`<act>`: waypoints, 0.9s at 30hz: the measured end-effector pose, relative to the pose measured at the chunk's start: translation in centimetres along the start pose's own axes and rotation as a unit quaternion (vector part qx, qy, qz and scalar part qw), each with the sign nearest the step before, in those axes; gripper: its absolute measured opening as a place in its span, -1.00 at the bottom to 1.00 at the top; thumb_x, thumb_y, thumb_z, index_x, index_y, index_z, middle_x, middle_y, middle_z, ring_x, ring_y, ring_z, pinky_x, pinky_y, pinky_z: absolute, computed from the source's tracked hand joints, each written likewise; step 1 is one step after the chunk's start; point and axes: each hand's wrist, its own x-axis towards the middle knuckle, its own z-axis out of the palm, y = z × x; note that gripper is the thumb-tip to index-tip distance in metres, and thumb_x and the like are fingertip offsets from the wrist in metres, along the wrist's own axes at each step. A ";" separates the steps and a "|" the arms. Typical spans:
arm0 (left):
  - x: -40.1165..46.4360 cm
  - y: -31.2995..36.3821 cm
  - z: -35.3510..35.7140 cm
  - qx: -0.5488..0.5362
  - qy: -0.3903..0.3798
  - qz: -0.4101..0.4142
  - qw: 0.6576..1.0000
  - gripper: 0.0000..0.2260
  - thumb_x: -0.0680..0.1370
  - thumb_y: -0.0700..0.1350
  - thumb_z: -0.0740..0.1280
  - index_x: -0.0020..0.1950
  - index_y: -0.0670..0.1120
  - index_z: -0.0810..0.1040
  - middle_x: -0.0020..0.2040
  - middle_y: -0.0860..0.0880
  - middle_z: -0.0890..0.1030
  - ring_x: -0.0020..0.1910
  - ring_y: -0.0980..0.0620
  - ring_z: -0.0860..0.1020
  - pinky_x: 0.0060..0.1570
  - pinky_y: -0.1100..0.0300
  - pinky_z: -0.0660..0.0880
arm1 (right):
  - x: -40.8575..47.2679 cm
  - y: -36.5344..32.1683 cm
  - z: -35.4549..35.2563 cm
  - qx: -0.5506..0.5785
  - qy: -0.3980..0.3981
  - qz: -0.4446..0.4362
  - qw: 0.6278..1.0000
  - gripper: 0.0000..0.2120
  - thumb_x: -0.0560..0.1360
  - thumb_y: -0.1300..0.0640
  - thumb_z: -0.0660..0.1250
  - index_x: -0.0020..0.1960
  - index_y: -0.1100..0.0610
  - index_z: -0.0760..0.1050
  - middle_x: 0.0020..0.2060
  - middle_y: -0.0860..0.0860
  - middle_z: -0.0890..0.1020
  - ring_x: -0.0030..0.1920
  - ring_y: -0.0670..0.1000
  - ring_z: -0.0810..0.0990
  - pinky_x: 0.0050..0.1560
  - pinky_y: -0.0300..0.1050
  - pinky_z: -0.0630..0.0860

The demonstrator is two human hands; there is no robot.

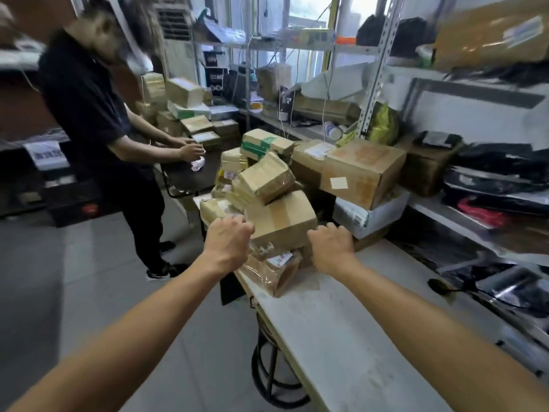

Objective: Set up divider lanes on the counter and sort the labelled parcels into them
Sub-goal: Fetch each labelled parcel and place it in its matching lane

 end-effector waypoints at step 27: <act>25.2 -9.2 13.8 -0.294 0.001 -0.077 0.953 -0.42 0.49 0.24 0.37 0.49 0.11 0.44 0.49 0.13 0.42 0.36 0.00 0.46 0.18 -0.01 0.56 | 32.3 4.6 3.3 0.240 0.037 -0.040 0.969 -0.31 0.47 0.13 0.47 0.55 0.09 0.31 0.34 0.04 0.52 0.36 0.08 0.43 0.24 0.02 0.48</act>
